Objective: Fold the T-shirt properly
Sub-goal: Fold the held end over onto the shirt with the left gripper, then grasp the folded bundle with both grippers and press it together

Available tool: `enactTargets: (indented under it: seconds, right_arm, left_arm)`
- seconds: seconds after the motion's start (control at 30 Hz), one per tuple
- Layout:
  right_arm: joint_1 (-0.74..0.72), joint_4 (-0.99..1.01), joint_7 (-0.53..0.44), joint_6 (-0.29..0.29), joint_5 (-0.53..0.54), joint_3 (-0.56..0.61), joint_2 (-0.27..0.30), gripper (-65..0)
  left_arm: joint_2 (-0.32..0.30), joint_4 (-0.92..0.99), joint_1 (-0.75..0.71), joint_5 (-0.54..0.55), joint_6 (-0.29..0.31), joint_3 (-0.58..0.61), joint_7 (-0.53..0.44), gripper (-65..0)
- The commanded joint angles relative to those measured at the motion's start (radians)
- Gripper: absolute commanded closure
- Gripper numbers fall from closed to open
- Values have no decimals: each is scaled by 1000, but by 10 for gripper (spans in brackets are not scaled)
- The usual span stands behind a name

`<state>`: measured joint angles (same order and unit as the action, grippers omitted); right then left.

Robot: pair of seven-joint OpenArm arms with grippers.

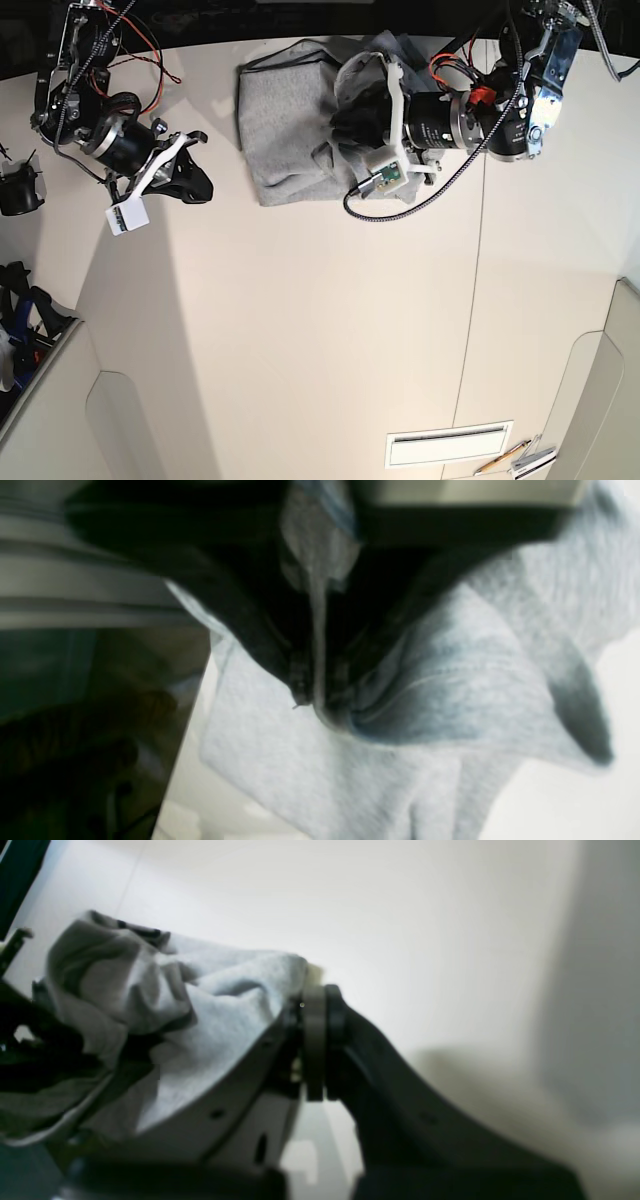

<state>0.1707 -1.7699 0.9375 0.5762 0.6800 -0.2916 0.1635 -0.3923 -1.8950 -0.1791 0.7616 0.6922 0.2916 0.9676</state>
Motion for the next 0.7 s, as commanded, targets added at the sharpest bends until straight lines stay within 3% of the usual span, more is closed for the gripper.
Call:
enactTargets:
  seconds: [0.0, 0.17, 0.23, 0.33, 0.47, 0.6, 0.67]
  right_arm:
    - [-10, -19, -16, 4, 20, -3, 5, 0]
    - [-10, -19, -17, 4, 34, -3, 5, 0]
    - [-10, -19, -16, 4, 56, -3, 5, -21]
    - [-10, -19, -16, 4, 65, -3, 2, -108]
    - [-9, -19, 12, 8, 113, -3, -5, -150]
    - [-6, -19, 111, 26, 216, 11, -63, -320]
    - [-6, -19, 142, 26, 245, 39, -93, -348]
  left_arm:
    - [9, -10, 11, 31, 6, -2, -26, -158]
    - [50, -10, 10, 146, 6, -2, -29, -366]
    - [66, -10, 11, 211, 6, -2, -30, -375]
    - [81, -11, 25, 234, 6, -8, -28, -375]
    - [82, -18, 63, 285, 6, -24, -19, -374]
    - [79, -64, 76, 302, 6, -43, 24, -374]
    - [79, -91, 79, 301, 6, -69, 37, -374]
